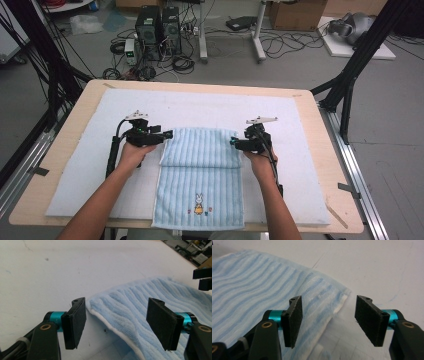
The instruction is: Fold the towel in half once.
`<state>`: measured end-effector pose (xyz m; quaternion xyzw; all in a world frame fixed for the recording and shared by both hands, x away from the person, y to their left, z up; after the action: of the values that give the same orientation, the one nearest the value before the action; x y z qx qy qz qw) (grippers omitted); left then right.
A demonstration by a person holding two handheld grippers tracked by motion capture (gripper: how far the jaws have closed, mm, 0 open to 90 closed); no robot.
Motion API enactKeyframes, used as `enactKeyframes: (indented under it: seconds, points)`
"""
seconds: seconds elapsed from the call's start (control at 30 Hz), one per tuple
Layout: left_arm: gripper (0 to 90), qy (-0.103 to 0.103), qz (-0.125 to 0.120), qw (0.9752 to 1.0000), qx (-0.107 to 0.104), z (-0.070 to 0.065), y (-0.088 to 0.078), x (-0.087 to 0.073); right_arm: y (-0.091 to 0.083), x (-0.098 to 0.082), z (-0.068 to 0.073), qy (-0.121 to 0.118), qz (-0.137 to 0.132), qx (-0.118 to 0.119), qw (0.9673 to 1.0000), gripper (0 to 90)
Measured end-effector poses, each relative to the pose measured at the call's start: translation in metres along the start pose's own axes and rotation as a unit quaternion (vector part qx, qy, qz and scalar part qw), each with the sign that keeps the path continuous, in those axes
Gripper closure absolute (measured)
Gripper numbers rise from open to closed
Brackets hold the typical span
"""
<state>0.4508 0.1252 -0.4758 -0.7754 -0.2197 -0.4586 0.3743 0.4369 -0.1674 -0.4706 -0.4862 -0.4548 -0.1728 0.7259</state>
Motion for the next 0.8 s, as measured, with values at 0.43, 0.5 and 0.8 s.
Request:
enactKeyframes:
  seconds: [0.43,0.5,0.8]
  points:
    - [81.1,0.026,0.05,0.9984,0.006,-0.003,0.021,-0.018,0.037,-0.007,0.0,-0.038,0.056,-0.033,0.9972,65.1]
    - [85.4,0.023,0.04,0.9989,0.005,-0.004,0.02,-0.015,0.037,-0.005,0.003,-0.067,0.056,-0.031,0.9957,81.9]
    - [85.9,0.003,-0.031,0.9983,-0.049,-0.016,-0.008,0.015,0.01,0.017,0.008,-0.06,-0.019,-0.004,0.998,85.7]
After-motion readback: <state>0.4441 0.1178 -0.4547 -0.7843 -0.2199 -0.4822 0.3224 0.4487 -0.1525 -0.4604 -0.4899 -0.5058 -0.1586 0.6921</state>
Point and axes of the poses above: each handheld gripper's, and its own axes: y roughly forward along the jaws, x roughly out of its top, z roughly to its left, the point moved 8 cm from there along y, roughly forward along the jaws, and after that the axes turned 9 degrees about -z, right-handed, at the moved point
